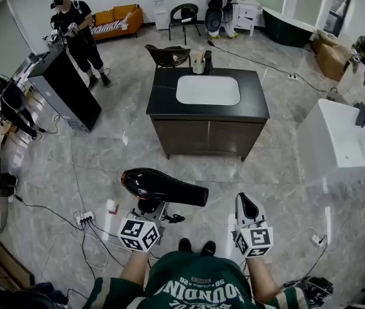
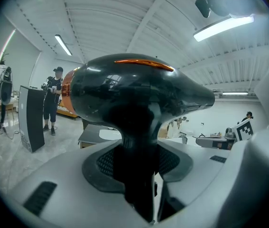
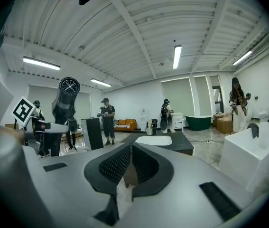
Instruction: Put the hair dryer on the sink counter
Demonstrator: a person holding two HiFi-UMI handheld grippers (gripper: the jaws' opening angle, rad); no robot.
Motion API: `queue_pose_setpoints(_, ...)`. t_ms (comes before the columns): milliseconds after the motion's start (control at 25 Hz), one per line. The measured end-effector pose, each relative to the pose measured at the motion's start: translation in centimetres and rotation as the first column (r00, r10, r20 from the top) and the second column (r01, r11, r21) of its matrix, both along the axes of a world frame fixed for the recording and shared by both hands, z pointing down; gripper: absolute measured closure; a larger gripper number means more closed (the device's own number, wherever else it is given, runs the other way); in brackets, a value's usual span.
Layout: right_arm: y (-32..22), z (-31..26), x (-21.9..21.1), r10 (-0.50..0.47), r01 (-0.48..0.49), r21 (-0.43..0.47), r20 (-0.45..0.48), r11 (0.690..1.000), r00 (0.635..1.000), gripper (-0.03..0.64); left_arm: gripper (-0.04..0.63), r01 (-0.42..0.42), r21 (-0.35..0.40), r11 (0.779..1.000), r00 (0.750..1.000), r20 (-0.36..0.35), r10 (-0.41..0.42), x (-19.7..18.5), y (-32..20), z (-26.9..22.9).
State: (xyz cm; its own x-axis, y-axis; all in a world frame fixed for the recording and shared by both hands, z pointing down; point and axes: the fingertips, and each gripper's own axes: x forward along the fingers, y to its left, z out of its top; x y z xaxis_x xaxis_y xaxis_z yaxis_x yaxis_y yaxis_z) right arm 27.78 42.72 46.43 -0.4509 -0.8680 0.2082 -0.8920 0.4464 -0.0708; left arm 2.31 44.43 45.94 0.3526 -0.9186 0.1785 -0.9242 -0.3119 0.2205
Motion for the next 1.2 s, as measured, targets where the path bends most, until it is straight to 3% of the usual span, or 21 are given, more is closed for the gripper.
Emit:
queue_pose_setpoints(360,0.4,0.2,1.5,-0.055,0.055,-0.009,0.022,0.998,0.998,0.573,0.417,0.039,0.007,0.999,0.999,0.003,-0.039,1.8,0.6,-1.1)
queue_pose_setpoints(680,-0.3,-0.9,0.5,-0.044,0.043,0.018,0.024,0.999,0.999,0.572,0.417,0.036,0.032,0.999,0.999,0.008,-0.036,0.4,-0.3,-2.4)
queue_pose_setpoints(1200,-0.4,-0.8,-8.7,-0.012,0.012,0.02,0.016,1.0,1.0,0.573,0.417,-0.019,0.043,0.999,1.0,-0.014,0.02,-7.5,-2.3,-2.5)
